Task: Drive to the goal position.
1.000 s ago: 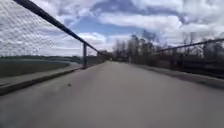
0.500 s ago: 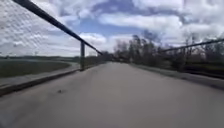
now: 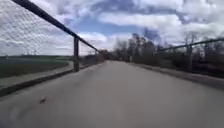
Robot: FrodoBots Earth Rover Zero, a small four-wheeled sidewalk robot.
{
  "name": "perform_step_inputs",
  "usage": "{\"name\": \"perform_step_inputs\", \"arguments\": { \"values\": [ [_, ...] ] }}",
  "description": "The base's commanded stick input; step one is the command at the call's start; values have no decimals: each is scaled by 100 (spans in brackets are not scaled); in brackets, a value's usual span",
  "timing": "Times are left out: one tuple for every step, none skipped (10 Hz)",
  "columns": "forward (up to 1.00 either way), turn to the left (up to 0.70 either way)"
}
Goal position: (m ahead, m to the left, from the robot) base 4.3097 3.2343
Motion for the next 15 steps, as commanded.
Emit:
{"name": "perform_step_inputs", "arguments": {
  "values": [
    [95, 0],
    [95, 0],
    [95, 0],
    [95, 0],
    [95, 0],
    [95, 0],
    [95, 0],
    [95, 0],
    [95, 0],
    [95, 0],
    [95, 0],
    [95, 0],
    [95, 0],
    [95, 0],
    [95, 0]
  ]
}}
